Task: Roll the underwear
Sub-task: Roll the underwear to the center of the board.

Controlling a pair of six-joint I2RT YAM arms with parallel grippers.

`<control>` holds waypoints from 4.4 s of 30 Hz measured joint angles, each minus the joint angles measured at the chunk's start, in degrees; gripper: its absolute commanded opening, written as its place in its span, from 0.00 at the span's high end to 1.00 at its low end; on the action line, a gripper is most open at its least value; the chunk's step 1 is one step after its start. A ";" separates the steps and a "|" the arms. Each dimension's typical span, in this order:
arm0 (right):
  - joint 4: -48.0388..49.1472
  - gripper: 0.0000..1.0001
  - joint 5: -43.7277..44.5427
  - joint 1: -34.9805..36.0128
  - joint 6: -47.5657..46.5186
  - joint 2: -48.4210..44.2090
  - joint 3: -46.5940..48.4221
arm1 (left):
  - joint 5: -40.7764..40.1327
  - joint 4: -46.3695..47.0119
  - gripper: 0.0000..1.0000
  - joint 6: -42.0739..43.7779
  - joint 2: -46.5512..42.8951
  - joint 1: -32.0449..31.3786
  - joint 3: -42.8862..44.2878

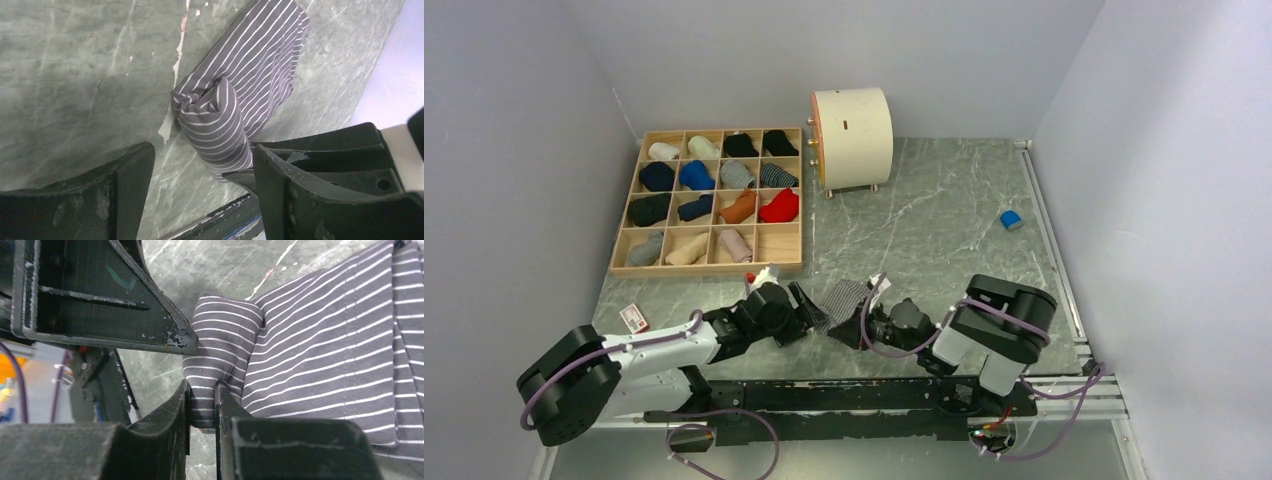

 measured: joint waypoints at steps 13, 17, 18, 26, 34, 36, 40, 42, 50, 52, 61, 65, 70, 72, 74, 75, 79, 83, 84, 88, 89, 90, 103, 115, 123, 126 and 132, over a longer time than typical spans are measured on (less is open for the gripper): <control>15.28 0.76 -11.72 -7.85 11.52 9.01 -3.15 | 0.70 10.62 0.59 -0.59 10.62 0.00 1.38; 13.86 0.66 -12.41 -8.22 11.96 8.41 -2.58 | 0.70 10.60 0.65 -0.33 13.40 0.00 3.26; 11.89 0.65 -12.48 -8.24 11.67 7.06 -2.34 | 0.70 10.49 0.65 -0.26 13.66 0.00 3.56; -30.14 0.48 -8.98 -7.56 -3.41 -12.31 8.92 | -0.13 8.11 0.65 0.76 13.70 0.00 4.90; -52.87 0.46 3.50 -1.62 -14.25 -18.36 16.85 | -0.13 6.51 0.64 0.79 13.66 0.00 5.60; -55.23 0.46 7.23 1.97 -15.32 -18.38 17.66 | -0.13 6.29 0.65 0.79 13.53 0.00 5.60; -58.45 0.45 12.59 7.08 -16.33 -18.10 19.32 | -0.20 5.75 0.64 0.76 13.33 0.00 5.68; -59.34 0.45 14.71 8.26 -16.65 -17.27 20.37 | -0.26 5.46 0.64 0.76 13.29 0.00 5.79; -61.64 0.74 18.27 10.01 -19.39 -12.04 25.46 | -0.76 3.10 0.62 0.81 12.09 0.00 6.08; -61.24 0.79 17.99 10.08 -19.43 -10.10 25.94 | -0.98 2.10 0.59 0.92 11.58 0.00 6.08; -47.58 0.93 4.09 1.57 -13.35 -12.15 17.94 | -2.12 -0.61 0.28 1.03 8.76 0.00 6.12; -37.18 0.92 -9.88 -7.61 -6.84 -12.04 12.13 | -2.71 -0.50 0.27 1.18 6.75 0.00 5.20; -29.99 0.93 -21.46 -14.62 -1.29 -7.28 10.80 | -3.15 0.83 0.31 2.84 7.26 0.00 5.14; -27.56 0.93 -24.57 -16.98 0.70 -5.99 9.97 | -3.13 1.79 0.33 3.34 8.76 0.00 5.81; -25.64 0.92 -27.17 -19.26 2.51 -4.96 9.18 | -3.08 3.48 0.38 3.74 10.27 0.00 6.29; -24.87 0.91 -28.15 -20.22 3.28 -4.52 8.90 | -3.08 4.26 0.40 3.87 10.88 0.00 6.43; -24.50 0.75 -30.58 -22.40 4.74 -3.52 8.74 | -2.60 6.75 0.56 4.44 14.91 0.00 8.39; -31.47 0.60 -30.84 -22.91 2.89 -5.01 11.45 | -2.40 6.64 0.61 4.81 19.19 0.02 11.74; -34.99 0.57 -30.01 -22.88 1.62 -6.36 12.52 | -2.36 6.71 0.61 4.76 19.71 0.02 12.13; -48.96 0.53 -23.87 -21.79 -5.18 -12.79 17.90 | -2.29 6.99 0.62 4.50 20.02 0.02 12.24; -51.98 0.53 -21.81 -21.27 -6.80 -14.10 19.61 | -2.29 6.99 0.62 4.44 20.00 0.02 12.24; -53.83 0.53 -20.15 -20.65 -7.93 -14.97 20.87 | -2.27 6.95 0.62 4.33 20.02 0.02 12.24; -65.96 0.53 5.79 -5.46 -15.23 -17.16 27.56 | -2.01 5.68 0.61 4.44 19.91 0.00 12.39; -68.32 0.50 6.51 -3.28 -15.56 -23.56 23.63 | -2.05 5.38 0.60 3.63 19.67 0.02 12.39; -67.63 0.50 5.92 -1.99 -16.33 -21.05 23.78 | -2.05 5.35 0.60 3.58 19.67 0.02 12.39; -67.34 0.52 5.92 -1.25 -16.83 -18.51 24.68 | -2.05 5.35 0.60 3.58 19.67 0.02 12.39; -66.75 0.75 7.39 -0.48 -17.25 -15.52 25.14 | -2.05 5.03 0.56 3.52 19.50 0.02 12.39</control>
